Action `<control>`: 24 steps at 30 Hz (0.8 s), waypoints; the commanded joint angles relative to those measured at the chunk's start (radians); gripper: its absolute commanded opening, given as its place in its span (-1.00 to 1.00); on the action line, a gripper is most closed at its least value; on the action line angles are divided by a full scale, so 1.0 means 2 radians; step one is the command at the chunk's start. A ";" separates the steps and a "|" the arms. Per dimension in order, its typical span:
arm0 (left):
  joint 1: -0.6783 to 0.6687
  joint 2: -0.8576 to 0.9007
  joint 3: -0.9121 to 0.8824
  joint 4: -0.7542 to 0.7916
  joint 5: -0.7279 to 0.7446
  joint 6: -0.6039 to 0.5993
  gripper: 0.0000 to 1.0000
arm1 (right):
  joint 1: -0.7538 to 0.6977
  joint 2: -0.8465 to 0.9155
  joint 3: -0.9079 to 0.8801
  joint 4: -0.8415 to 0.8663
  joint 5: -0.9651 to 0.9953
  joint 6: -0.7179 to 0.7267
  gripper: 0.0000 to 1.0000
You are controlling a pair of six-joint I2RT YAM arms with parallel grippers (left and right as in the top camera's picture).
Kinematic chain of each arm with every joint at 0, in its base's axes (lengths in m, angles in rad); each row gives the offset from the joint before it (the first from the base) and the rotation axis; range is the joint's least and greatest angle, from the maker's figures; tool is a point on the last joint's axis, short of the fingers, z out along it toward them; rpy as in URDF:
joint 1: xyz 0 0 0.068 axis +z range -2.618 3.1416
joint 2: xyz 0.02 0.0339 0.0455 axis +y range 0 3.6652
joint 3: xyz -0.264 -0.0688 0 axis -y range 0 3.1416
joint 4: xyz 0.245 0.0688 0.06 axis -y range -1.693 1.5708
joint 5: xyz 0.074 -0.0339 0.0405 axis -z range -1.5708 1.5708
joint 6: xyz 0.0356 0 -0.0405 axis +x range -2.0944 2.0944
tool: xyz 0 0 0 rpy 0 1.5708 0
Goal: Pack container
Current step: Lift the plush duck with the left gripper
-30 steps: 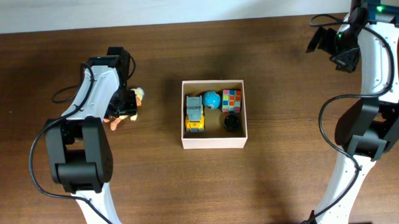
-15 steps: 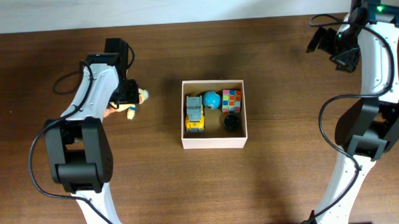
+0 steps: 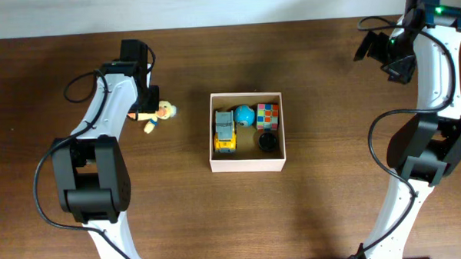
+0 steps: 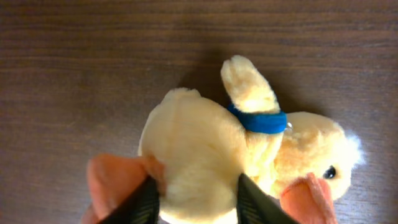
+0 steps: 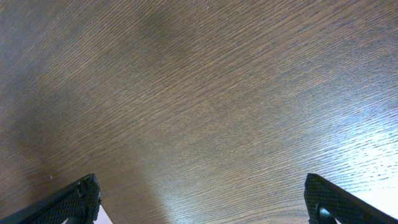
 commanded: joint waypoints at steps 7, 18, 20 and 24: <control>-0.002 0.030 -0.010 0.002 0.034 0.006 -0.67 | 0.000 -0.013 -0.003 0.000 -0.006 0.001 0.98; -0.002 0.030 -0.002 -0.006 0.042 0.004 -0.96 | 0.000 -0.013 -0.003 0.000 -0.006 0.001 0.97; -0.002 0.030 0.010 -0.017 0.042 0.004 -0.96 | 0.000 -0.013 -0.003 0.000 -0.006 0.001 0.97; -0.002 0.029 0.049 -0.042 0.042 0.004 -0.96 | 0.000 -0.013 -0.003 0.000 -0.006 0.001 0.97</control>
